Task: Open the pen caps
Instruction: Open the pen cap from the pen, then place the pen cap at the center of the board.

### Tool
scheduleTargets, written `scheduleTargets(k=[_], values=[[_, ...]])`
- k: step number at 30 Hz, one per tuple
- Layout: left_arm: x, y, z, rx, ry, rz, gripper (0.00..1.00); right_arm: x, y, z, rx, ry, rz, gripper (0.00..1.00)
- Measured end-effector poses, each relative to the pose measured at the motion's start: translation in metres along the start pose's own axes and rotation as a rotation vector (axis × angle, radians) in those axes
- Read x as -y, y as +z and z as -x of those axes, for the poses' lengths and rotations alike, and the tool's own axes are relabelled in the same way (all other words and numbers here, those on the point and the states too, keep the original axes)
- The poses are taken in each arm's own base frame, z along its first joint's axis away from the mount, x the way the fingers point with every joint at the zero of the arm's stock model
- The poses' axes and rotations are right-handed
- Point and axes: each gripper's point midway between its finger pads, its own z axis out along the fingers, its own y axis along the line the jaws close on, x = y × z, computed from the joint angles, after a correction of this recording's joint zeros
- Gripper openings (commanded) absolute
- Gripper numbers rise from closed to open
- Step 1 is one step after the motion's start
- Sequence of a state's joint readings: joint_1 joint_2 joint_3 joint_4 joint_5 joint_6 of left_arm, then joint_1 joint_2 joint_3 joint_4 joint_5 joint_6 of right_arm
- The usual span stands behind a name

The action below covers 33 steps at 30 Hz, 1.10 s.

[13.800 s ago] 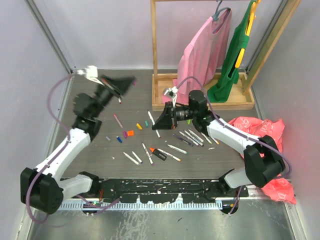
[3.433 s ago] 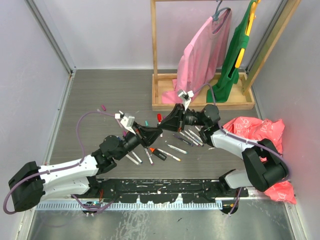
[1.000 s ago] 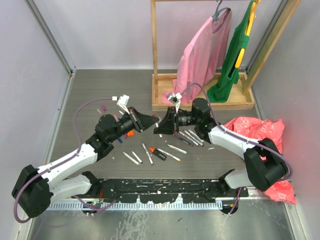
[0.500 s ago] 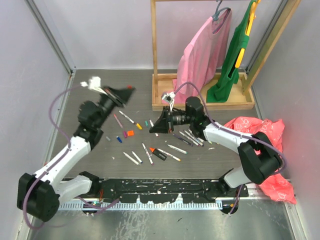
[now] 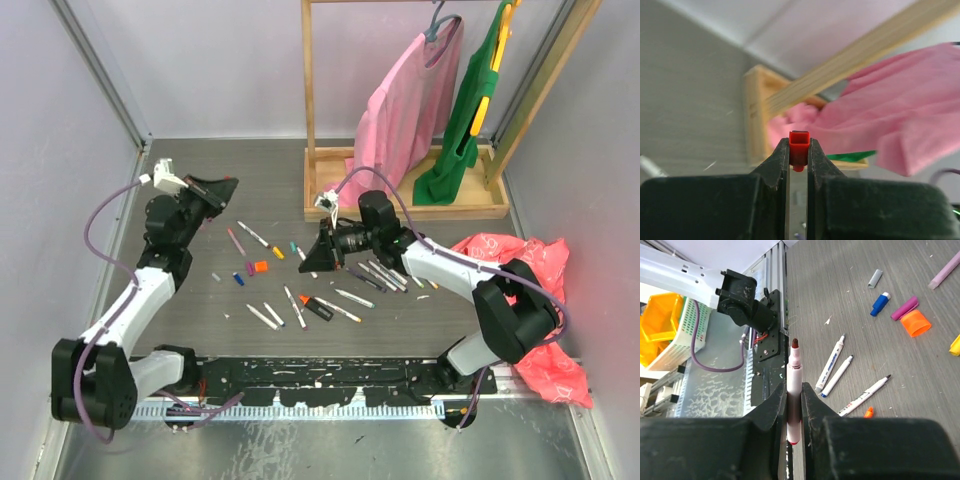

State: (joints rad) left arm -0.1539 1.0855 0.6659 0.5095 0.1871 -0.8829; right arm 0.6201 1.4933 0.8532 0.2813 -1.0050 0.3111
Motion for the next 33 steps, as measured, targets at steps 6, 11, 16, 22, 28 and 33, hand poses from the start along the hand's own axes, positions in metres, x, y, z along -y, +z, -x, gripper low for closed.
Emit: scheduleTargets(k=[6,11,16,22,28,33], values=[[-0.125,0.005,-0.046,-0.183,-0.069,0.393,0.0,0.005,-0.001,0.001,-0.017,-0.038,-0.03,0.01],[-0.203,0.007,-0.077,-0.334,-0.098,0.725,0.0,0.009,-0.002,-0.003,-0.035,-0.038,-0.049,0.01],[-0.231,0.023,-0.067,-0.343,-0.057,0.877,0.0,0.01,-0.002,-0.005,-0.043,-0.043,-0.054,0.01],[-0.254,0.045,-0.056,-0.362,-0.012,0.996,0.0,0.011,-0.003,-0.005,-0.046,-0.05,-0.057,0.01],[-0.272,0.051,-0.063,-0.447,0.014,1.076,0.12,0.011,-0.003,-0.004,-0.048,-0.055,-0.059,0.01],[-0.28,0.042,-0.07,-0.495,0.023,1.121,0.21,0.013,-0.003,-0.003,-0.049,-0.059,-0.072,0.02]])
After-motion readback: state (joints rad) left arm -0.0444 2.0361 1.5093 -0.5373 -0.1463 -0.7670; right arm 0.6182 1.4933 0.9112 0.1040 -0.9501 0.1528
